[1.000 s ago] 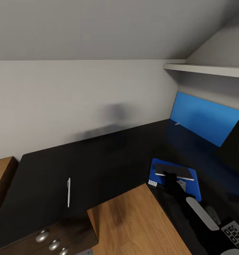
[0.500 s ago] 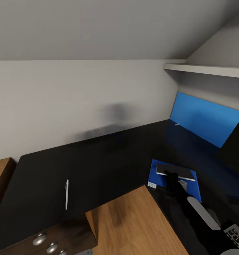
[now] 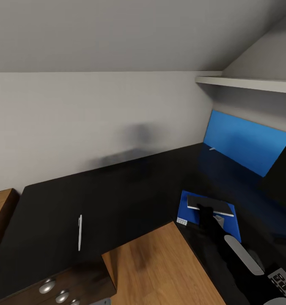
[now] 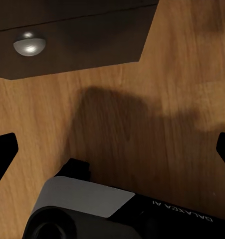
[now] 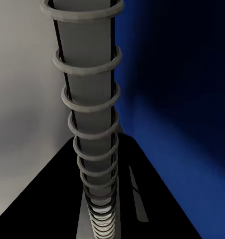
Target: In the bedroom, organize the workspace by keeping the computer under the desk, ensuring the monitor is on the desk, placing the keyboard on the desk next to the monitor, placing the mouse on the desk next to the keyboard, moving the folder from the swivel chair onto the desk next to the mouse, stacking the notebook on top of the folder with the pen on top of the notebook, and positioning the swivel chair next to the desk.
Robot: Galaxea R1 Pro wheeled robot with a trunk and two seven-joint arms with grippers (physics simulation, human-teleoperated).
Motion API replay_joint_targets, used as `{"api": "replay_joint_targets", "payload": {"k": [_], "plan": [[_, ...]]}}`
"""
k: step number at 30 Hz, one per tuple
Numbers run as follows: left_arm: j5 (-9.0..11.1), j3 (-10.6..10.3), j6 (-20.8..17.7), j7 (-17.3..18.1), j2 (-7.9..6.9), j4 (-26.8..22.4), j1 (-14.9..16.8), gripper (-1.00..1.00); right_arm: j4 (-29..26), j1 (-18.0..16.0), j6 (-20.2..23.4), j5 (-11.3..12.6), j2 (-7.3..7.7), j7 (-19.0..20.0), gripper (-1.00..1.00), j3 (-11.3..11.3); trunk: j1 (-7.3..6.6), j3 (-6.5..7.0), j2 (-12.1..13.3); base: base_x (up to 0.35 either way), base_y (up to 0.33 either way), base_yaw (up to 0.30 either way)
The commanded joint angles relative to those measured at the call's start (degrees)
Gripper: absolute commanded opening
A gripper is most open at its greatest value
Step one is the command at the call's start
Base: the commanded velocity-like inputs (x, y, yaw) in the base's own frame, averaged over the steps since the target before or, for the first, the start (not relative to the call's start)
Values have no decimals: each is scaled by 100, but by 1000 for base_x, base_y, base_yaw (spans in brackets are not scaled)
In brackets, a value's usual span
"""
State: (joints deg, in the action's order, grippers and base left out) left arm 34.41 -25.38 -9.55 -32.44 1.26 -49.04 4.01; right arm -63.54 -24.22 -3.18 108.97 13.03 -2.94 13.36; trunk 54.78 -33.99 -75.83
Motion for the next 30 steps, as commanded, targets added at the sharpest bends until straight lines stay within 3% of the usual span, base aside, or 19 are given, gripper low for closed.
{"api": "replay_joint_targets", "payload": {"k": [1, 18, 22, 30], "plan": [[27, -16, -21, -42, -3, -8, 4, 100, -10, -4, -33, 45, 7, -21, -100, 18, 0, -6, -3, 0, 0, 0], [14, -29, -21, -34, 5, 112, 3, 100, -10, -4, -42, 45, 7, -31, -100, 18, 0, -6, -3, 19, -19, 0], [13, -29, -21, -34, 5, 113, 4, 100, -9, -4, -42, 45, 7, -31, -100, 11, -88, 66, 157, 0, 0, 0], [21, -29, -21, -34, 5, 113, 4, 100, -9, -4, -42, 45, 7, -31, -100, 9, -88, 66, 157, 0, 0, 0]]}}
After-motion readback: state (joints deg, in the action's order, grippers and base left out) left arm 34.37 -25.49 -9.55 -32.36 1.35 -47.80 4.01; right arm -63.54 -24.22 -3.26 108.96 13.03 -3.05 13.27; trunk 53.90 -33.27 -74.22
